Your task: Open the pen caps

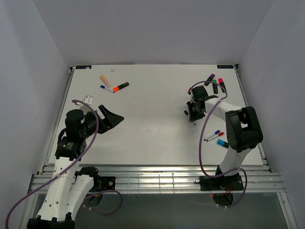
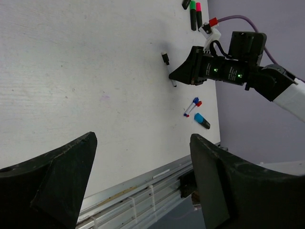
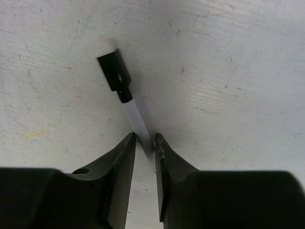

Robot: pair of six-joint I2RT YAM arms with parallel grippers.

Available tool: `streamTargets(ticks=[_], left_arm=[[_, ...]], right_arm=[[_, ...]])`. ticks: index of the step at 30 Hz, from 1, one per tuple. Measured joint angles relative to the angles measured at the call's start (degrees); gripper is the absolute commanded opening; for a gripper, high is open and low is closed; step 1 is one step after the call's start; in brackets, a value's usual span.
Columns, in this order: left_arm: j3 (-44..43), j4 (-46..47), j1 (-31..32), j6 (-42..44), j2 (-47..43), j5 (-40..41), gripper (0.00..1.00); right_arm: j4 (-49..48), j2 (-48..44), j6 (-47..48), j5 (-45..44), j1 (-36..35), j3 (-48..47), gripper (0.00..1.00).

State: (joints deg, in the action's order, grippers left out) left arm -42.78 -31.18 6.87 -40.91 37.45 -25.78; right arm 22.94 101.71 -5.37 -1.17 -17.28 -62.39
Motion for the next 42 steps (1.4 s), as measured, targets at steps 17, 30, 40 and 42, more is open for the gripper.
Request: streamTargets(ticks=[17, 30, 40, 42], left_arm=[[5.3, 11.4, 2.6, -4.9, 12.0, -8.5, 0.79], [6.2, 27.1, 14.1, -13.3, 26.1, -4.0, 0.7], [6.9, 33.6, 17.0, -16.7, 30.8, -2.0, 0.65], [7.4, 34.3, 17.1, -17.2, 30.9, -1.8, 0.64]], right_arm=[[-3.2, -17.7, -9.0, 10.7, -14.3, 9.7, 0.08], [-11.3, -23.2, -22.8, 19.4, -28.2, 11.4, 0.08], [-14.2, -20.8, -25.8, 19.6, -30.8, 6.8, 0.08], [-14.3, -20.1, -26.1, 19.6, -30.9, 6.4, 0.08]])
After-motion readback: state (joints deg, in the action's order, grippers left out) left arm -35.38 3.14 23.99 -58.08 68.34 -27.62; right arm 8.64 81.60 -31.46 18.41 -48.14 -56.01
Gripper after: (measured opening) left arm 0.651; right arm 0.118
